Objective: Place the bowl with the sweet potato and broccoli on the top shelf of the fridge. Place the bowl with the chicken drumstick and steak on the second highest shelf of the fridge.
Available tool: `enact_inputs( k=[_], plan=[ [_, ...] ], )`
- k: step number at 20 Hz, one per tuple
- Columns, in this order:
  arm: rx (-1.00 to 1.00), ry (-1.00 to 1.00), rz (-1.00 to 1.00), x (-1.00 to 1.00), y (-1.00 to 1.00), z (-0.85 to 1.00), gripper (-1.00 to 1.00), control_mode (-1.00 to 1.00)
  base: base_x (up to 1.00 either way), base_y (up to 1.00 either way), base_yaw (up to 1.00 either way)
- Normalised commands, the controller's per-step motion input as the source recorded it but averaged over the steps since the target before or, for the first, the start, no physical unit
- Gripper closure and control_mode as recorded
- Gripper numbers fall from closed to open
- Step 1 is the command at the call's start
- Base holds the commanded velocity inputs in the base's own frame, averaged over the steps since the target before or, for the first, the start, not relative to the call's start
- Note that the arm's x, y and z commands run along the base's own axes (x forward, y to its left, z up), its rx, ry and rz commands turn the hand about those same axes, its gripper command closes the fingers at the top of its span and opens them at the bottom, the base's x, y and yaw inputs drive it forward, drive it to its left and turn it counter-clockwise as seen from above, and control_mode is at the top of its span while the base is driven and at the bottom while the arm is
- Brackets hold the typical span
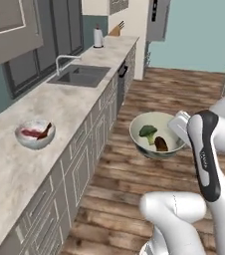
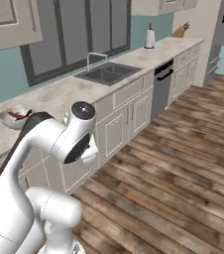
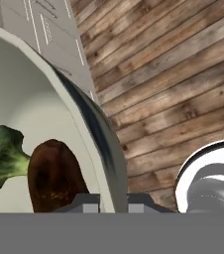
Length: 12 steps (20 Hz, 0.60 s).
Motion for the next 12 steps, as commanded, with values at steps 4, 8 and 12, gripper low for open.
enact_inputs(
  k=[4, 8, 12],
  plan=[
    [0.0, 0.0, 0.0, 0.0, 0.0, 0.0, 1.0, 1.0, 0.88, -0.7, -0.45],
    [0.0, 0.0, 0.0, 0.0, 0.0, 0.0, 1.0, 1.0, 1.0, -0.73, -0.21],
    [0.0, 0.0, 0.0, 0.0, 0.0, 0.0, 1.0, 1.0, 1.0, -0.8, -0.08]
  ],
)
